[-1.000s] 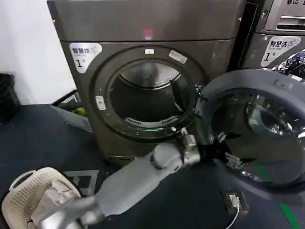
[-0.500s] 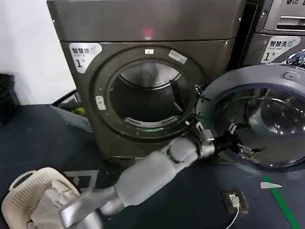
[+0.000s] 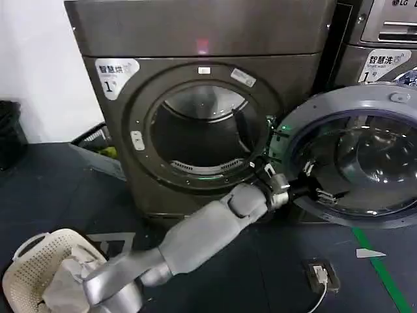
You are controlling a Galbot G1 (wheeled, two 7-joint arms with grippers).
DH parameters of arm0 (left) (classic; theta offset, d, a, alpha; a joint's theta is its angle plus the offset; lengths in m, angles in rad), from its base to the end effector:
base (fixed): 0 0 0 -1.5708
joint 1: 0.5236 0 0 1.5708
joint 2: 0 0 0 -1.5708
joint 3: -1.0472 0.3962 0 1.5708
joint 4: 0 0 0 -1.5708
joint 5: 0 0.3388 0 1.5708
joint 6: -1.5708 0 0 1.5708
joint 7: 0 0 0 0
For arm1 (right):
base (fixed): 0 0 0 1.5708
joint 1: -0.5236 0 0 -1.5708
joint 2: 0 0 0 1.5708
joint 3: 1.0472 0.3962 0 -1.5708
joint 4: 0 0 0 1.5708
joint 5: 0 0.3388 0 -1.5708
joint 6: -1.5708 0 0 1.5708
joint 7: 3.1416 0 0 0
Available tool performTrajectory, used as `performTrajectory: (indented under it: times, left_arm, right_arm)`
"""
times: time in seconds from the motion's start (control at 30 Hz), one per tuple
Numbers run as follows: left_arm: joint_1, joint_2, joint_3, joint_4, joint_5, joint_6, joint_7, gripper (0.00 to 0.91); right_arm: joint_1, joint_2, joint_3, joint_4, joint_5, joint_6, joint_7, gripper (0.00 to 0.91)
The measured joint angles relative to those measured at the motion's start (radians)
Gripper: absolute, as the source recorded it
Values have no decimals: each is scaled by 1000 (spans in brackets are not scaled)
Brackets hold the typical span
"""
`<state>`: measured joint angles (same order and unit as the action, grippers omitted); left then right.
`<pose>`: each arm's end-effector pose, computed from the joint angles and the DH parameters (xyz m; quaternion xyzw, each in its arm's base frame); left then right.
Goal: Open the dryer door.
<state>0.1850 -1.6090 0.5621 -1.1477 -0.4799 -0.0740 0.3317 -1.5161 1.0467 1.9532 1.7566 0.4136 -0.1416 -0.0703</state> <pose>0.4920 -0.2935 -0.2319 0.5990 0.7879 0.0921 0.1086 -0.0142 -0.4524 -0.1317 0.4974 0.8383 -0.1945 0.1095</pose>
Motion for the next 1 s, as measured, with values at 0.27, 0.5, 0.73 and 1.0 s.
performTrajectory:
  times: [0.27,0.5,0.73,1.0]
  left_arm:
    - [1,0,25,0,-28,-60,-2,907]
    - [-2,0,56,-20,-102,-166,37,907]
    - [-12,80,112,-103,-204,-264,68,907]
    - [-18,260,216,-235,-252,-330,21,907]
  right_arm:
    - [-3,-12,6,-7,-1,9,-1,907]
    - [-6,-24,10,-18,0,11,-2,907]
    - [0,-36,11,-11,-6,11,-11,907]
    - [12,-57,38,1,-56,15,0,907]
